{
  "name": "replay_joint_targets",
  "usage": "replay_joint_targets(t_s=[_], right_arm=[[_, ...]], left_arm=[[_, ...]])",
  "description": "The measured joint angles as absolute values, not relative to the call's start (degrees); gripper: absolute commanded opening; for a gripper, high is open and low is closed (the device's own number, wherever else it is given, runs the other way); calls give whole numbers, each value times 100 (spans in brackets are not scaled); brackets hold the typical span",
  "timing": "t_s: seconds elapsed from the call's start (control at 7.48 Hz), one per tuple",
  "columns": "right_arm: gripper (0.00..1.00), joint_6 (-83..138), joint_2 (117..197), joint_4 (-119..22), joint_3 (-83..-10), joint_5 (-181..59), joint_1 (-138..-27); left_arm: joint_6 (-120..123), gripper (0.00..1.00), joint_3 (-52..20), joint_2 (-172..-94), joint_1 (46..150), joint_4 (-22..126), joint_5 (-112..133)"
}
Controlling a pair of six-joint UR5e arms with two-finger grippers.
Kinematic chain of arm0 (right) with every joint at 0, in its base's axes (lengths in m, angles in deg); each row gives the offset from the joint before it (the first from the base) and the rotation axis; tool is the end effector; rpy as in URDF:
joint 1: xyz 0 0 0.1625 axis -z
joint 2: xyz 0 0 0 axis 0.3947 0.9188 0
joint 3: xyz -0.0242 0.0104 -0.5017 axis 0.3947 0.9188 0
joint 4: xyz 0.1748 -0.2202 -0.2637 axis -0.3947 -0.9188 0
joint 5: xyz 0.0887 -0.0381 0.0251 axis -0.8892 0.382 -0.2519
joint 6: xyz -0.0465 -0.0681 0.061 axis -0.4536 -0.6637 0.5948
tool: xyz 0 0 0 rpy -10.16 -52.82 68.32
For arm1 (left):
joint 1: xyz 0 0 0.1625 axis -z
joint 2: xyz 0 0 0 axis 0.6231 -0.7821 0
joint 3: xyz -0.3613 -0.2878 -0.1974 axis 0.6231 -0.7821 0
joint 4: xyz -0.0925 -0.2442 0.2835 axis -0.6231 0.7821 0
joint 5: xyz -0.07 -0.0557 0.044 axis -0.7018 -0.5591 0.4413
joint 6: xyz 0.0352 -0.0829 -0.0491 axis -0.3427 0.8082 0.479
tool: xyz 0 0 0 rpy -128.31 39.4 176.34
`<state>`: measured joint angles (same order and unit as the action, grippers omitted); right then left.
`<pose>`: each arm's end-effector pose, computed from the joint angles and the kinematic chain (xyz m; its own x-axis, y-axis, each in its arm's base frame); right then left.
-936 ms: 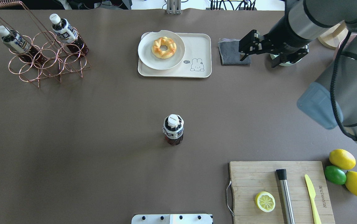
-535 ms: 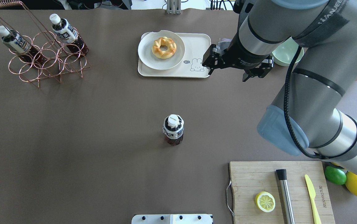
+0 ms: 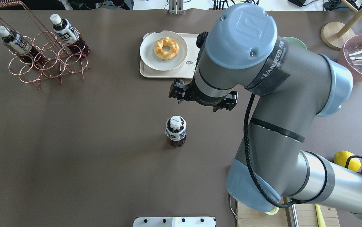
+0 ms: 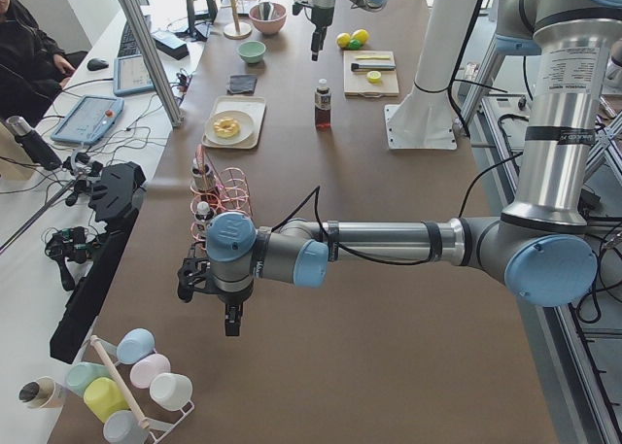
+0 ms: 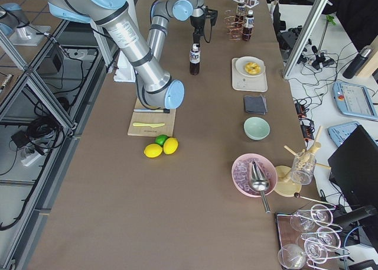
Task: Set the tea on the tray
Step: 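Move the right gripper over the standing tea bottle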
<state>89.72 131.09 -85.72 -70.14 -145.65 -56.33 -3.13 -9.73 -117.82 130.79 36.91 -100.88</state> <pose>-0.4559 -0.4188 0.1591 0.6140 0.1846 0.7674 -0.2181 0.9741 -0.0598 -0.0833 -0.5115 0.7235 0.7151 -0.0807 -0.6944 0.1701 0.9836 0.0608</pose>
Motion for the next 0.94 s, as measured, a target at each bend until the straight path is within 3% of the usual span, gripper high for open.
replay_joint_targets(t_s=[0.4, 0.94], right_arm=[[100, 9169, 12924, -8561, -6772, -14135, -5093], [89, 9106, 12833, -8518, -6410, -13873, -4828]], left_arm=[[-313, 98, -956, -11771, 13029, 3717, -10097], [-313, 98, -950, -11771, 13022, 3714, -10064]])
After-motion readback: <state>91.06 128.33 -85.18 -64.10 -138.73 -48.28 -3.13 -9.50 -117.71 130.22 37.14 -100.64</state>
